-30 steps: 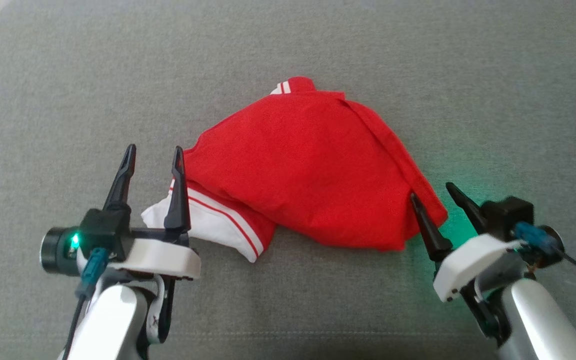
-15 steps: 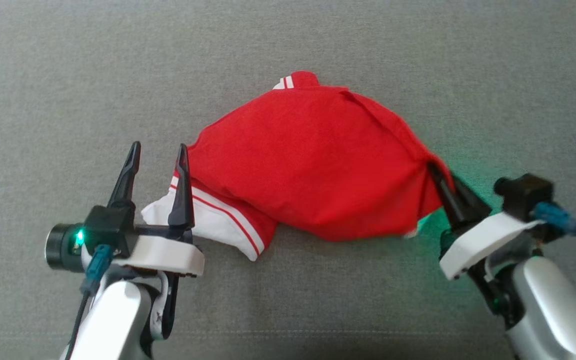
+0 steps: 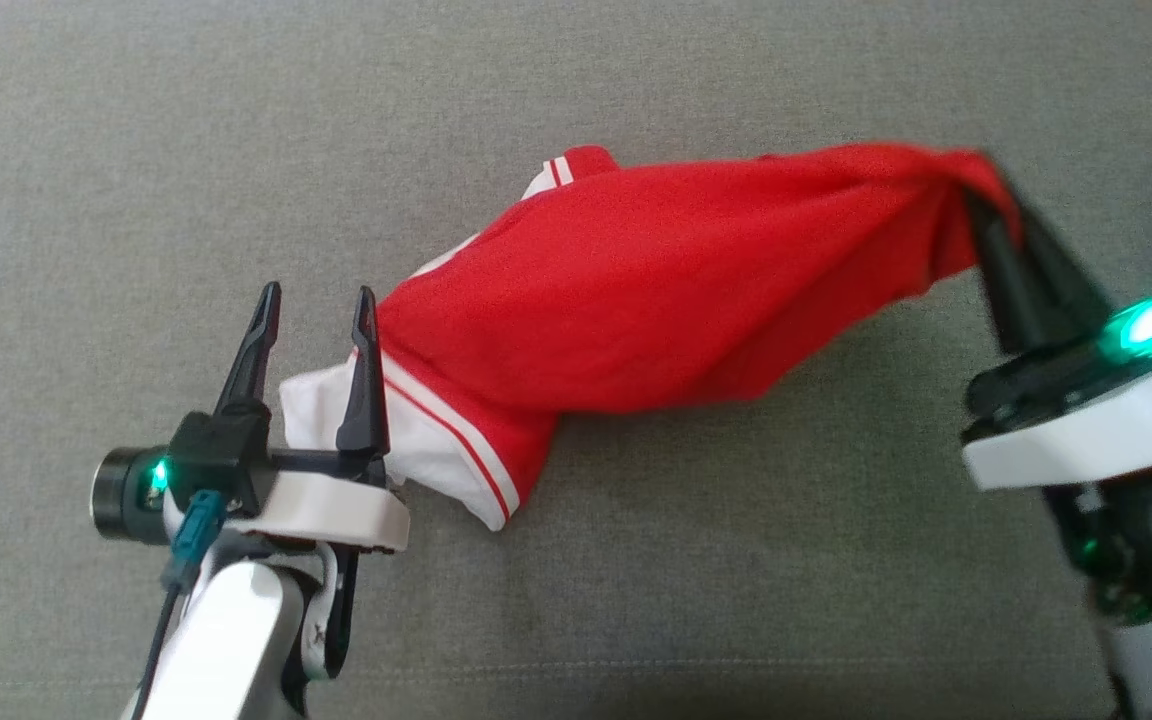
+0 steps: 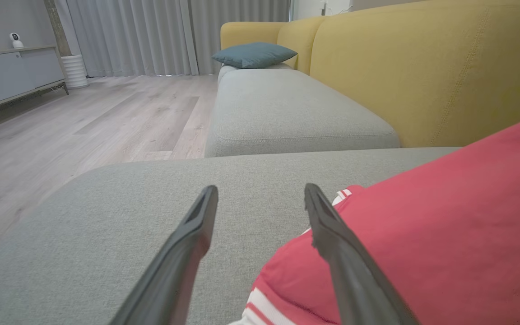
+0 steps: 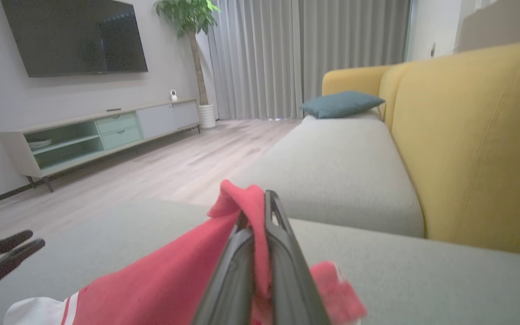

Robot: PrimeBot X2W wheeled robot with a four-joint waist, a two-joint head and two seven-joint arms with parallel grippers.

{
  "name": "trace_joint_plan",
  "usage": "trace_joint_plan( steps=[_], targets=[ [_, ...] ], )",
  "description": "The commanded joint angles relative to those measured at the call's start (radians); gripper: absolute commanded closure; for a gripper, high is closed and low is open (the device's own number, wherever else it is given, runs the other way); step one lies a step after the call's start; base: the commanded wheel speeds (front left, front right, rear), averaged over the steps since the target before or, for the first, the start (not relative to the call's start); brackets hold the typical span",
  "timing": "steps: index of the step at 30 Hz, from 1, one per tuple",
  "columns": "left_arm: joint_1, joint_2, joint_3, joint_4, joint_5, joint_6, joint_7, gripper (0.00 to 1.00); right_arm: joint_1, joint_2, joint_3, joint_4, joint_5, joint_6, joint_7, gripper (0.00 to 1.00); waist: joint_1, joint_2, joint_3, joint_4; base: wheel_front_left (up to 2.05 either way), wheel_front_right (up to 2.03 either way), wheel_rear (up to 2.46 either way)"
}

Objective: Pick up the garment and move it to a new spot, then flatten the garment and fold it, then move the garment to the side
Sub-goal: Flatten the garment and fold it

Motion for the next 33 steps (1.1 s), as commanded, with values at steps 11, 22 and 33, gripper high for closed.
trace_joint_plan(
  steps=[11,22,33],
  targets=[
    [-0.081,-0.004,0.022,-0.027,0.015,-0.008,-0.012,0.00,-0.186,-0.024,-0.071,-0.079,0.013,0.007,0.068,1.00,0.0000,-0.0001,0.052,0.018,0.00,0.00,0.00],
    [-0.168,-0.055,-0.004,-0.026,0.042,-0.035,-0.013,0.00,-0.405,-0.088,-0.118,0.235,0.068,0.007,0.072,1.00,0.0000,-0.0001,0.191,0.091,0.00,0.00,0.00],
    [-0.200,-0.091,0.009,-0.004,0.071,-0.065,-0.014,0.00,-0.453,-0.085,-0.121,0.690,0.114,0.007,-0.007,1.00,0.0000,-0.0001,0.236,0.110,0.00,0.00,0.00]
  ],
)
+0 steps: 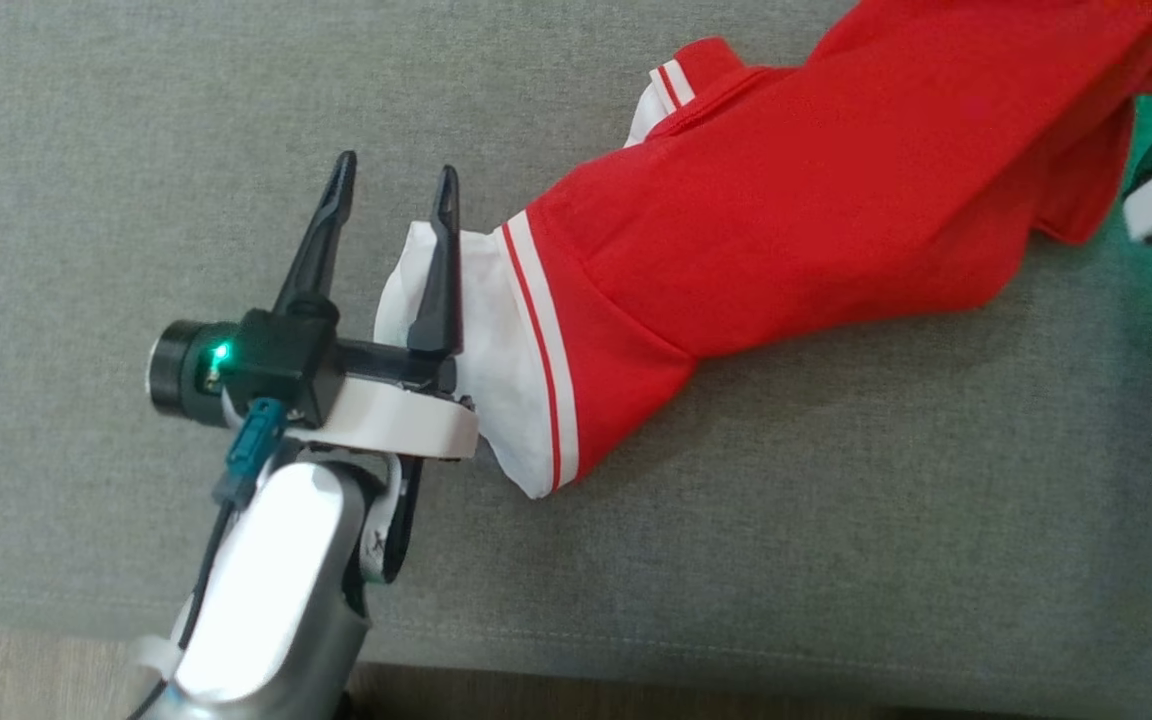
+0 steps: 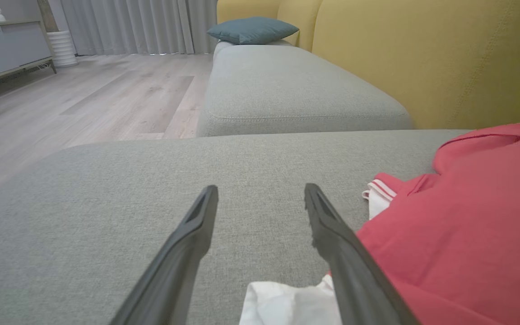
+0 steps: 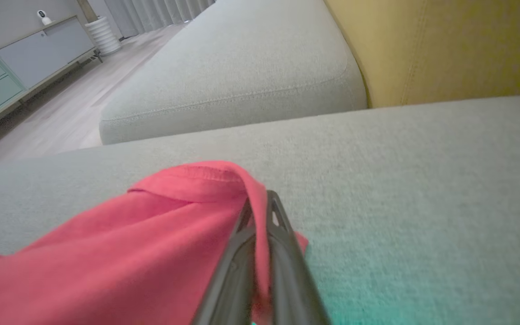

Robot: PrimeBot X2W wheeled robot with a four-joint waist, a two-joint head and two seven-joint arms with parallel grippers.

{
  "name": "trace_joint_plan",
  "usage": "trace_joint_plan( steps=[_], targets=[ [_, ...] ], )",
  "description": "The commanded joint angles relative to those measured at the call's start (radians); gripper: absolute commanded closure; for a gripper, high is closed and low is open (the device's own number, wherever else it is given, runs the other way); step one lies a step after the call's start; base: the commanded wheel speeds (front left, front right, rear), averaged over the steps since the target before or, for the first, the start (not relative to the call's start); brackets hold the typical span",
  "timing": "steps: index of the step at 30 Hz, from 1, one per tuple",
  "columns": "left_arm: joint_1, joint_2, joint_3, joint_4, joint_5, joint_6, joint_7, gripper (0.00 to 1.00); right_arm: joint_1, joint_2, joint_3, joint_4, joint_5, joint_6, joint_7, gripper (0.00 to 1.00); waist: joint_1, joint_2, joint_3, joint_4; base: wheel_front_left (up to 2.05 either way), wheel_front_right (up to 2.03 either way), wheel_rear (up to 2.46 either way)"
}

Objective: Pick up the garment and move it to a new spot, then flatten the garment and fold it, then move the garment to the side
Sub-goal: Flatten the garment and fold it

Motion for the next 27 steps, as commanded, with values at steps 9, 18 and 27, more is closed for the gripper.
trace_joint_plan(
  steps=[9,18,27],
  targets=[
    [-0.004,0.018,0.064,-0.003,0.024,-0.015,-0.012,0.00,0.035,0.022,0.059,0.159,0.056,0.007,-0.088,1.00,0.0000,0.0000,-0.044,-0.049,0.00,0.00,0.00],
    [0.042,0.037,0.099,0.009,0.023,-0.009,-0.012,0.00,0.119,0.017,0.103,0.064,0.054,0.007,-0.285,0.00,0.0000,0.0000,-0.124,-0.092,0.00,0.00,0.00],
    [0.126,0.070,0.143,0.003,0.012,0.016,-0.012,0.00,0.361,0.065,0.012,-0.247,-0.132,0.007,-0.343,0.00,0.0000,0.0000,-0.209,-0.133,0.00,0.00,0.00]
  ],
)
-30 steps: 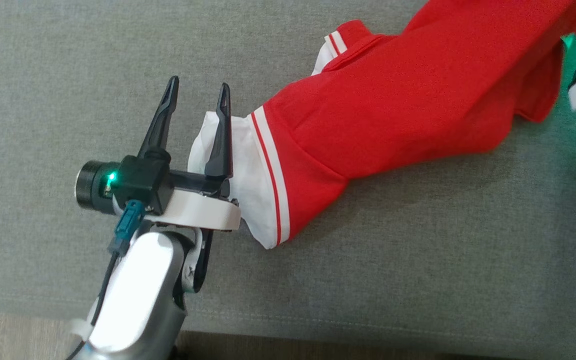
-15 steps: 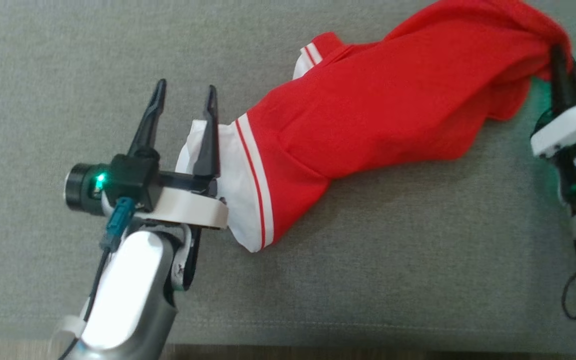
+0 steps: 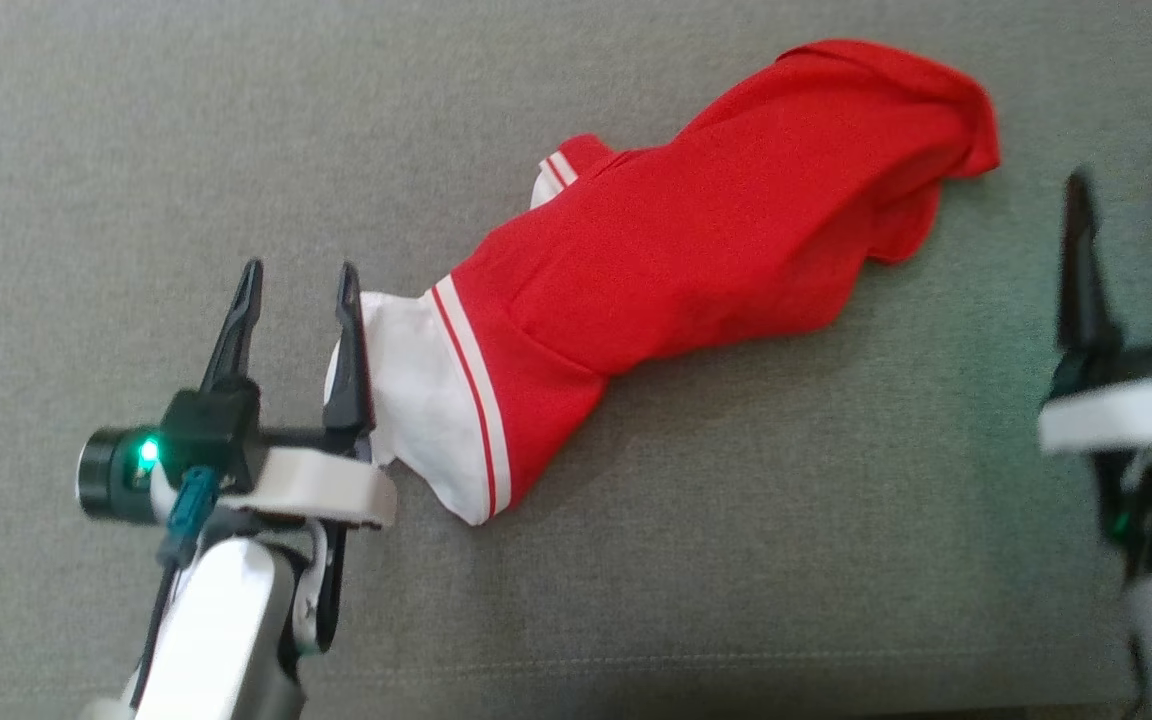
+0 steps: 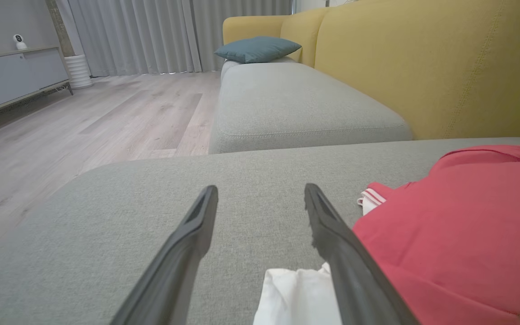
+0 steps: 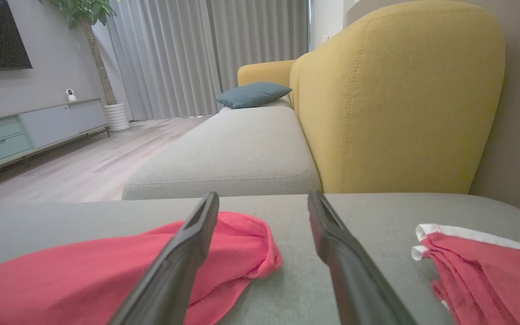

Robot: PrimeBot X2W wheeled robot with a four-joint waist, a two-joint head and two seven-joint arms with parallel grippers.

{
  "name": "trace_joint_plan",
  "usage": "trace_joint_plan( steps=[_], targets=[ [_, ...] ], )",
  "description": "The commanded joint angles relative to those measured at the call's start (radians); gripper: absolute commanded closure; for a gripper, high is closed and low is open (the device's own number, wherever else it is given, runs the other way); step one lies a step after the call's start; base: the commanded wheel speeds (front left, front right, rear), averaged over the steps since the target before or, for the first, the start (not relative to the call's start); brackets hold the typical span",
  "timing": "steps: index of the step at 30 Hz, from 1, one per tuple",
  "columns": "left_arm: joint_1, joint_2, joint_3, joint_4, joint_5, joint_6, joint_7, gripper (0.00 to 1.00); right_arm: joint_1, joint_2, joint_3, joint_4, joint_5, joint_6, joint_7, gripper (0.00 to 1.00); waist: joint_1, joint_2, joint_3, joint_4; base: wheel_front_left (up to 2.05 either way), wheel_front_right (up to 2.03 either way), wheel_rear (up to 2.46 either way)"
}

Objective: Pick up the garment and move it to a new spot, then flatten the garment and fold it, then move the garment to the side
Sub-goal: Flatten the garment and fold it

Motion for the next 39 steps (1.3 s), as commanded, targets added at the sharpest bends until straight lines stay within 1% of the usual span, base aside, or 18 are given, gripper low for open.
trace_joint_plan(
  steps=[1,7,10,13,17,28,33,34,39],
  targets=[
    [-0.008,0.026,0.038,-0.032,-0.005,0.007,-0.012,0.00,0.026,0.006,0.011,-0.046,-0.013,0.007,-0.004,0.00,0.0000,0.0000,-0.019,-0.012,0.00,0.00,0.00],
    [0.043,0.043,0.052,-0.036,-0.017,0.022,-0.003,0.00,0.189,0.105,-0.025,-0.216,-0.070,0.007,0.053,0.00,0.0000,0.0000,-0.061,-0.029,0.00,0.00,0.00],
    [0.062,0.049,0.056,-0.040,-0.022,0.028,0.003,0.00,0.238,0.141,-0.033,-0.272,-0.087,0.007,0.080,0.00,0.0000,0.0000,-0.073,-0.035,0.00,0.00,0.00],
    [0.074,0.053,0.059,-0.042,-0.026,0.033,0.007,0.00,0.266,0.164,-0.039,-0.310,-0.093,0.007,0.097,0.00,0.0000,0.0000,-0.078,-0.037,0.00,0.00,0.00],
    [0.083,0.055,0.061,-0.043,-0.032,0.040,0.011,0.00,0.282,0.177,-0.046,-0.345,-0.097,0.007,0.117,0.00,0.0000,0.0000,-0.078,-0.039,0.00,0.00,0.00],
    [0.079,0.058,0.049,-0.024,-0.042,0.036,0.025,0.00,0.284,0.186,-0.051,-0.365,-0.094,0.007,0.132,0.00,0.0000,0.0000,-0.072,-0.042,0.00,0.00,0.00],
    [0.079,0.054,0.025,-0.008,-0.062,0.008,0.054,0.00,0.284,0.187,-0.050,-0.365,-0.092,0.007,0.136,0.00,0.0000,0.0000,-0.069,-0.042,0.00,0.00,0.00],
    [0.079,0.054,0.025,-0.008,-0.062,0.008,0.054,0.00,0.284,0.187,-0.050,-0.365,-0.092,0.007,0.136,0.00,0.0000,0.0000,-0.069,-0.042,0.00,0.00,0.00],
    [0.078,0.045,-0.007,0.028,-0.090,-0.029,0.109,0.00,0.280,0.188,-0.044,-0.363,-0.090,0.007,0.140,0.00,0.0000,0.0000,-0.063,-0.044,0.00,0.00,0.00]
  ],
)
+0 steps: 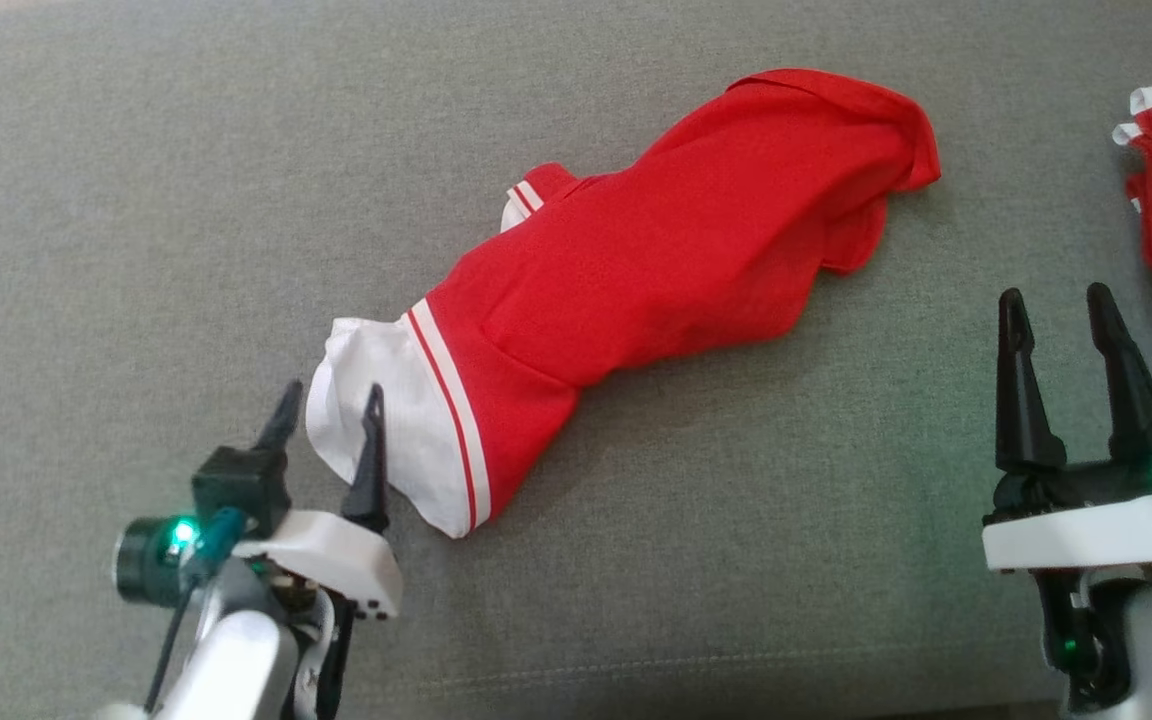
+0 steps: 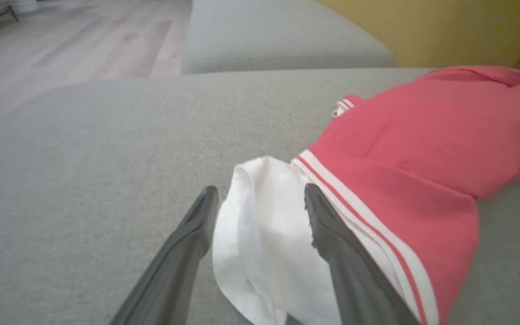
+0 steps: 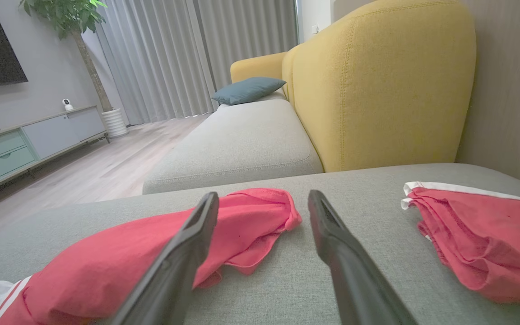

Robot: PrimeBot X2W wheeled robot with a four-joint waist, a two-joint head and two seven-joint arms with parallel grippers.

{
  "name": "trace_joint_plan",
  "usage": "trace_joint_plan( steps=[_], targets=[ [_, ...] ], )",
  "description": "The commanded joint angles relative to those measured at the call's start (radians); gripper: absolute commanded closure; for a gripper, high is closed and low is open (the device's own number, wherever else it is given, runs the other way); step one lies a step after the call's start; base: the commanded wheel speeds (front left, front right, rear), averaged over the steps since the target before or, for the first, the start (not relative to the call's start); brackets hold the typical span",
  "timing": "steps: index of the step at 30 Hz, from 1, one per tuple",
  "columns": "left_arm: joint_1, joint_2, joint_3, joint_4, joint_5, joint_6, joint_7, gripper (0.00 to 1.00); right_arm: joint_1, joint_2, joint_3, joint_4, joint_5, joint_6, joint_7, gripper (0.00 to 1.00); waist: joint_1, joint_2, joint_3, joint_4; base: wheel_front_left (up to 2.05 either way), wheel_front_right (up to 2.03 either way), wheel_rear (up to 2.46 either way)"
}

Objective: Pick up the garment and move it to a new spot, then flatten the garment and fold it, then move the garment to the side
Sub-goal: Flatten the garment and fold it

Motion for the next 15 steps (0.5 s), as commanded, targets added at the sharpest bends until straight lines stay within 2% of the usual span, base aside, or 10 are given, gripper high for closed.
trace_joint_plan(
  steps=[1,5,6,7,8,15],
  targets=[
    [-0.027,0.010,0.025,-0.017,-0.006,-0.006,0.013,0.00,-0.011,0.000,0.021,-0.037,-0.001,0.007,0.004,0.00,0.0000,-0.0001,0.002,-0.002,0.00,0.00,0.00],
    [-0.040,0.006,0.014,0.026,-0.028,-0.024,0.056,0.00,-0.016,0.001,0.023,-0.035,0.001,0.007,0.003,0.00,0.0000,-0.0001,0.011,-0.007,0.00,0.00,0.00],
    [-0.044,0.005,0.016,0.033,-0.032,-0.025,0.061,0.47,-0.017,0.001,0.023,-0.034,0.001,0.007,0.003,0.00,0.0000,-0.0001,0.012,-0.008,0.00,0.00,0.00],
    [-0.050,0.005,0.018,0.039,-0.035,-0.025,0.062,0.77,-0.017,0.001,0.023,-0.033,0.002,0.007,0.002,0.00,0.0000,-0.0001,0.014,-0.009,0.00,0.00,0.00],
    [-0.055,0.005,0.020,0.046,-0.038,-0.024,0.066,1.00,-0.018,0.001,0.022,-0.032,0.002,0.007,0.002,0.00,0.0000,-0.0001,0.015,-0.010,0.00,0.00,0.00],
    [-0.084,0.020,0.038,0.054,-0.048,-0.033,0.028,1.00,-0.019,0.002,0.020,-0.027,0.006,0.007,-0.001,0.00,0.0000,-0.0001,0.009,-0.015,0.00,0.00,0.00]
  ],
)
